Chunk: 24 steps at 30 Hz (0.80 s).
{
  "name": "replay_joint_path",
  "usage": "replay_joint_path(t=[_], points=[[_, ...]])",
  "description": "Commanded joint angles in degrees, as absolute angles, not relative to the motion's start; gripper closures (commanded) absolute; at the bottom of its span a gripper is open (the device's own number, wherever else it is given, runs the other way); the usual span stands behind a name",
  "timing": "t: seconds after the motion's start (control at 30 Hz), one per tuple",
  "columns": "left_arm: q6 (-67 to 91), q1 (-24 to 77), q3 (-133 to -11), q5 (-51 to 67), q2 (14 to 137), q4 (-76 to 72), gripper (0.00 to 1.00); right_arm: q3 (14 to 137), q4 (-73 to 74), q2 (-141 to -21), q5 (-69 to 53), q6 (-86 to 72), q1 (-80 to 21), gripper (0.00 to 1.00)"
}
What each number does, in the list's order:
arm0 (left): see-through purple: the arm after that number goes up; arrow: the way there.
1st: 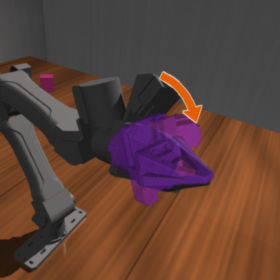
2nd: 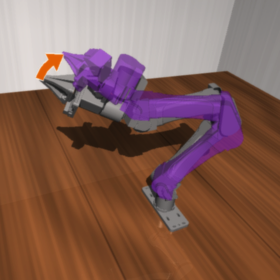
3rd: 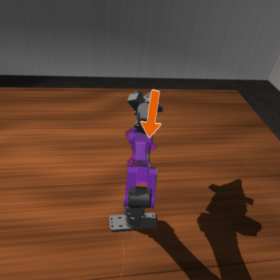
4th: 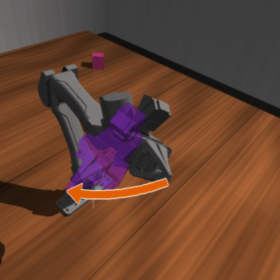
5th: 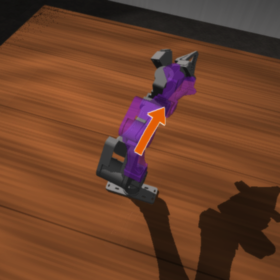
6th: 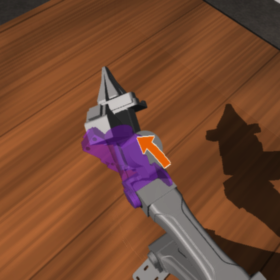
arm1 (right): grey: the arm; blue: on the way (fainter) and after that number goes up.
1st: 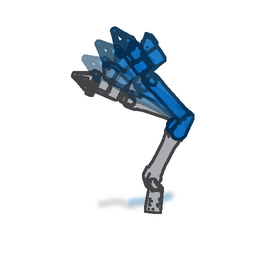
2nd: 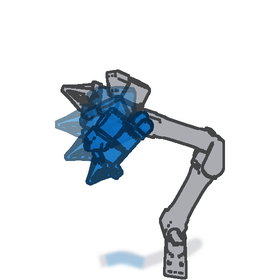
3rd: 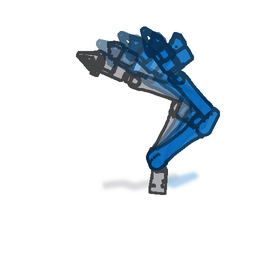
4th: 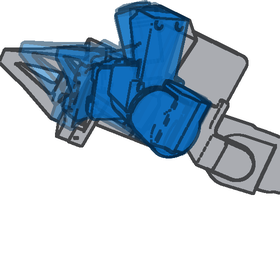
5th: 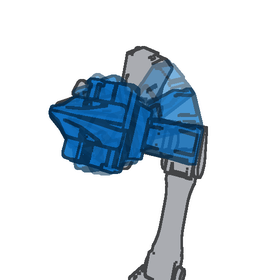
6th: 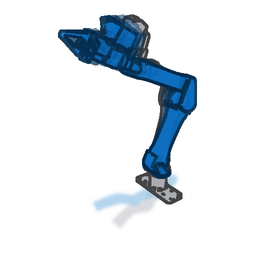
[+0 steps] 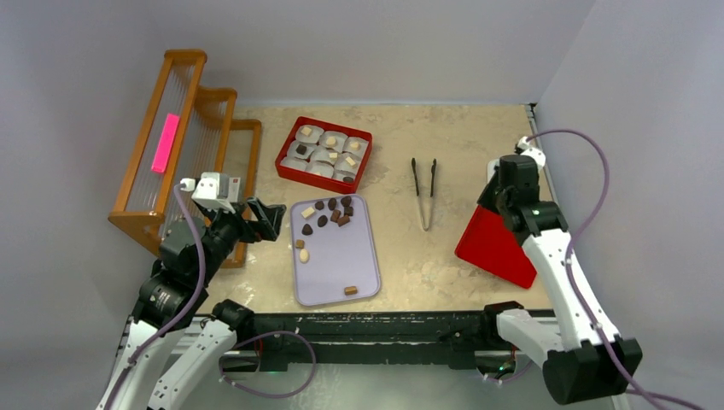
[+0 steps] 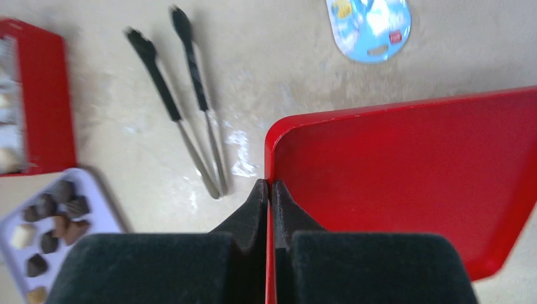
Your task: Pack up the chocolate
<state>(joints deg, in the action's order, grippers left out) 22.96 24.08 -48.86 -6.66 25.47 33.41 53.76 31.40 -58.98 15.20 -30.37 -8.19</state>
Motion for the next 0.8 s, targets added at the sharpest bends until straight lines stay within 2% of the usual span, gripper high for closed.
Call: replay_joint_path(t=[0.0, 0.3, 0.57, 0.77], points=[[24.55, 24.26, -52.89, -1.5, 27.98, 30.58, 0.01, 61.49, 34.65, -54.25, 15.27, -28.38, -8.0, 1.0], [24.52, 24.26, -55.16, 6.68, 33.25, 29.48, 0.01, 72.02, 34.35, -52.69, 3.47, -29.6, -8.04, 1.0], [32.17, 24.19, -56.31, 15.15, 38.68, 27.7, 0.08, 72.97, 22.68, -54.02, -17.71, -36.2, -8.16, 1.0], [35.32, 24.26, -54.85, 23.7, 41.75, 20.33, 0.09, 75.09, 14.23, -58.02, -25.61, -40.76, -13.87, 1.0]])
